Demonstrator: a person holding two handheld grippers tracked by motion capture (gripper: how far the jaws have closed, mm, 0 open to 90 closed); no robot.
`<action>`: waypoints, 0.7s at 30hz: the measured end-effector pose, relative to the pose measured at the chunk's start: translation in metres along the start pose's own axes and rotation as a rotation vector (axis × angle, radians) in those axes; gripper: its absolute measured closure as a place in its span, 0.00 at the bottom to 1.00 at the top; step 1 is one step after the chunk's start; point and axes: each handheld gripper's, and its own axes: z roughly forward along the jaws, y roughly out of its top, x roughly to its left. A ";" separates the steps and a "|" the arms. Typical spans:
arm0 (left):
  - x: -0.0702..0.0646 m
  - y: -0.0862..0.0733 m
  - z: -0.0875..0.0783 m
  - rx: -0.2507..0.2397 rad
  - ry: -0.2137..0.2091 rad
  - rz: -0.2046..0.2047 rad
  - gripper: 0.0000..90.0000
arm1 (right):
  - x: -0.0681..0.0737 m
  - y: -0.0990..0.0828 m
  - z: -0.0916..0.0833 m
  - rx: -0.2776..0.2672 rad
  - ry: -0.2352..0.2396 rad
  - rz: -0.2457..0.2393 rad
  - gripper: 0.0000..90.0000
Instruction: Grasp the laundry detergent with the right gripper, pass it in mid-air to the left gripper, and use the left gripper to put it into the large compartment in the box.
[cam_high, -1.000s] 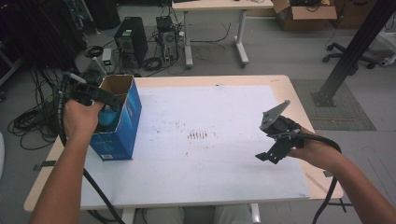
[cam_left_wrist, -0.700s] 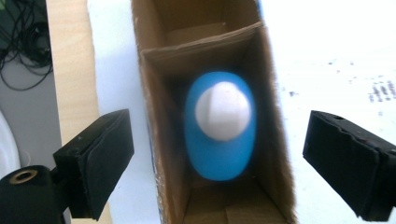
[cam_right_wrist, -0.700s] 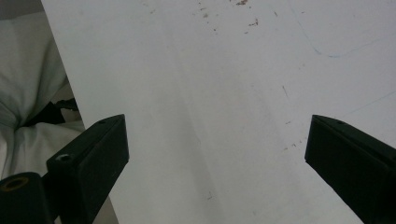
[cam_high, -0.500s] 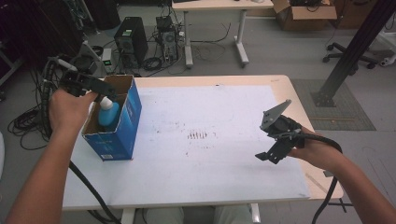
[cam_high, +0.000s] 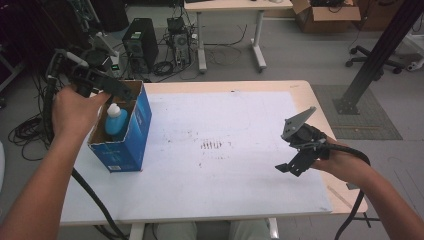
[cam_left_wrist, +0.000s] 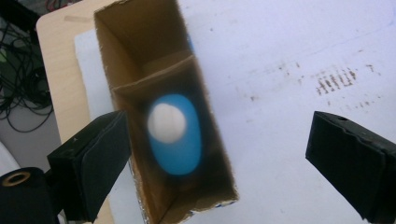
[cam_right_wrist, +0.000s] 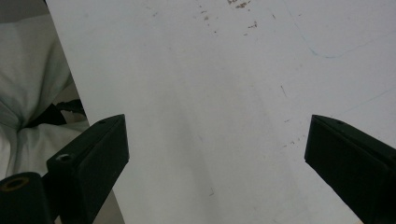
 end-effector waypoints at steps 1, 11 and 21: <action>-0.002 0.001 -0.002 -0.001 0.001 0.008 0.08 | 0.000 0.000 0.000 0.000 0.000 0.001 0.07; -0.033 0.008 -0.016 -0.028 -0.039 0.109 0.07 | 0.002 -0.003 -0.005 -0.007 -0.009 0.005 0.07; -0.080 0.016 -0.024 -0.040 -0.091 0.259 0.08 | 0.004 -0.005 -0.008 -0.010 -0.012 0.012 0.07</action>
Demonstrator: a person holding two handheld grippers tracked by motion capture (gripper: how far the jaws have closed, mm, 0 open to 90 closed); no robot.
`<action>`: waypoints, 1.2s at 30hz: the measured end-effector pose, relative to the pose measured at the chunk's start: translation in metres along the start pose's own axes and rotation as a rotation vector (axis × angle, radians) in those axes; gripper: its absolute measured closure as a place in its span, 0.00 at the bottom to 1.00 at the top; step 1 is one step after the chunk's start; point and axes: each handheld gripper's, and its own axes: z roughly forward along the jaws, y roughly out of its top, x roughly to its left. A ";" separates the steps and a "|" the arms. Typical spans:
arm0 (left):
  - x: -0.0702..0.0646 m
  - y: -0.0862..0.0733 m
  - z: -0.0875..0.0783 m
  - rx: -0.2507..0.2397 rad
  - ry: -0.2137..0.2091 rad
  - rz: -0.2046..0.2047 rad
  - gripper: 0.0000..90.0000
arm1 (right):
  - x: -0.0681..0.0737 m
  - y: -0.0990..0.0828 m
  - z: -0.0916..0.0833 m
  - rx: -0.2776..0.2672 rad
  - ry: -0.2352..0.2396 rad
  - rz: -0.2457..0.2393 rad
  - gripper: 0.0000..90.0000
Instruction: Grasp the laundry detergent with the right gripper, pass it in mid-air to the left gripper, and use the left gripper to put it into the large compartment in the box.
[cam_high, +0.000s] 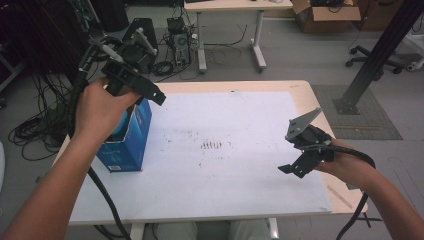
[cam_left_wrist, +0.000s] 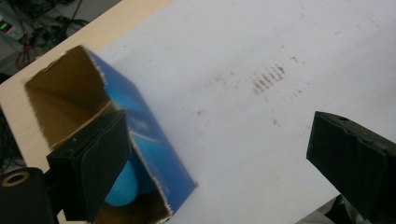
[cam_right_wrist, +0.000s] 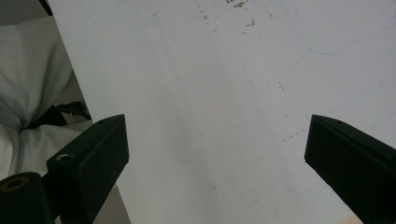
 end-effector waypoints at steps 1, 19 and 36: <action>-0.004 0.001 0.001 0.001 -0.003 0.009 0.08 | 0.000 0.000 0.000 0.000 0.000 0.000 0.07; -0.047 0.014 0.027 0.030 -0.118 0.151 0.07 | 0.001 -0.006 -0.002 0.003 -0.005 0.020 0.07; -0.058 0.018 0.052 0.071 -0.157 0.232 0.07 | 0.002 -0.003 0.000 0.007 -0.002 0.023 0.07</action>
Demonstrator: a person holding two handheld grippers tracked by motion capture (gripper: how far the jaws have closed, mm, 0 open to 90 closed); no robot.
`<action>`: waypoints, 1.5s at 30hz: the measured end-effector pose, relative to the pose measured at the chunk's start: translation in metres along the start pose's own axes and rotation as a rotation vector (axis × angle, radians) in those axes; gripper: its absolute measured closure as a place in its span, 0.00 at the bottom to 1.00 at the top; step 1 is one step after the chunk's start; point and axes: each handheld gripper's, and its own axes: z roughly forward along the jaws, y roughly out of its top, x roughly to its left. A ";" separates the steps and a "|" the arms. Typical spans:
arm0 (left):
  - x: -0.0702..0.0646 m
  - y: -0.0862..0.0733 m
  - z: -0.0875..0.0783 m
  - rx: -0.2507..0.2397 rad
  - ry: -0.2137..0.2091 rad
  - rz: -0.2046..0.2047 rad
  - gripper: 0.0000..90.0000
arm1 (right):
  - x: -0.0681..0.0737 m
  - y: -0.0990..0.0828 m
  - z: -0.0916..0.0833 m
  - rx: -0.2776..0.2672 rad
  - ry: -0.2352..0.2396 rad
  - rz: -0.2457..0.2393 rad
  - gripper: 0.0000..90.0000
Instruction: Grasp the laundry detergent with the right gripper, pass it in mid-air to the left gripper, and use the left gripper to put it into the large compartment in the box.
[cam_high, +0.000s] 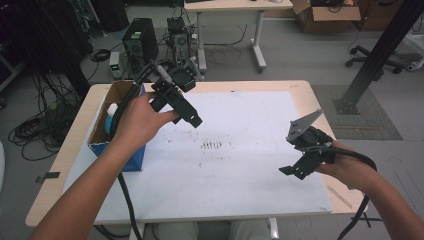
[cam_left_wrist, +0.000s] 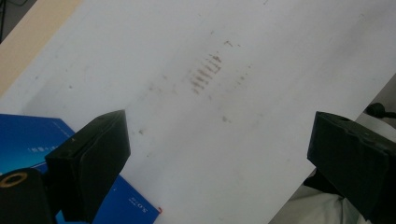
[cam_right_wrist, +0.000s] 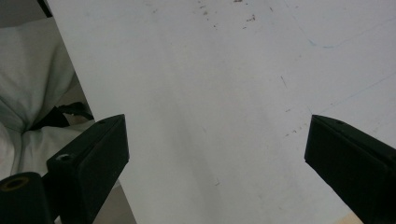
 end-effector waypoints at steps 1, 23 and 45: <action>0.000 0.001 0.002 0.002 -0.001 0.005 0.07 | 0.000 0.000 0.000 -0.001 0.000 0.001 0.07; -0.006 0.020 0.024 0.037 -0.035 0.089 0.07 | 0.000 -0.012 -0.010 -0.014 -0.017 0.044 0.07; -0.010 0.025 0.035 0.051 -0.055 0.163 0.07 | 0.002 -0.012 -0.010 -0.009 -0.018 0.046 0.07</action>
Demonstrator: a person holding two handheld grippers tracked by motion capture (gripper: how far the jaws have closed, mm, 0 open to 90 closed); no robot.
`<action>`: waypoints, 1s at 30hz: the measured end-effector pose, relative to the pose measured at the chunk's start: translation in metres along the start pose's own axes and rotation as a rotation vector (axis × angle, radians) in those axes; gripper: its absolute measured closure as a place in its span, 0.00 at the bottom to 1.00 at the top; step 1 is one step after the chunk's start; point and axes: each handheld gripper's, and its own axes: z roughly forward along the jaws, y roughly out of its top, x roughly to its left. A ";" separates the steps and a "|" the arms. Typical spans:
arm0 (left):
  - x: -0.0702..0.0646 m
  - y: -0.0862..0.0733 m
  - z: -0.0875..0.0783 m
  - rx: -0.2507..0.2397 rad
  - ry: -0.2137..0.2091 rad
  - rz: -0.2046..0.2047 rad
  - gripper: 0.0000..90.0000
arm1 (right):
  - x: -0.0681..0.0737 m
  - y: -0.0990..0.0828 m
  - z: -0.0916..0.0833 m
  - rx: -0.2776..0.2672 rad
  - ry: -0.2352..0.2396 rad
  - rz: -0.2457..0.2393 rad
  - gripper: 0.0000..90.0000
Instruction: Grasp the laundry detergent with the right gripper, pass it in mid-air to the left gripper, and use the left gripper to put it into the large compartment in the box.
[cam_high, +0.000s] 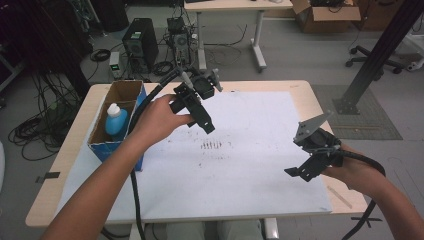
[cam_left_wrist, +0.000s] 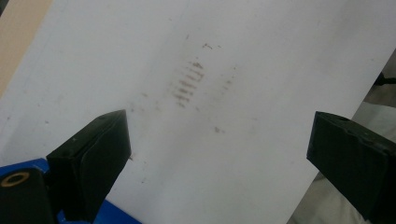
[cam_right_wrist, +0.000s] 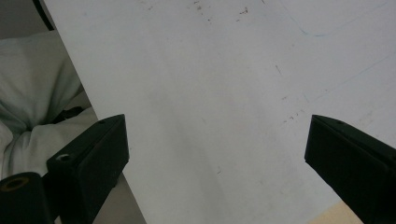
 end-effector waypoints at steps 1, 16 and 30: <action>0.000 0.000 0.000 0.002 -0.002 0.001 0.07 | 0.000 0.000 0.000 0.000 0.001 -0.002 0.07; 0.000 0.000 0.002 0.008 0.002 0.005 0.07 | 0.001 0.000 0.001 0.001 0.003 -0.004 0.07; -0.003 -0.002 0.000 0.006 0.005 0.009 0.08 | 0.003 -0.003 0.000 -0.003 0.001 -0.002 0.07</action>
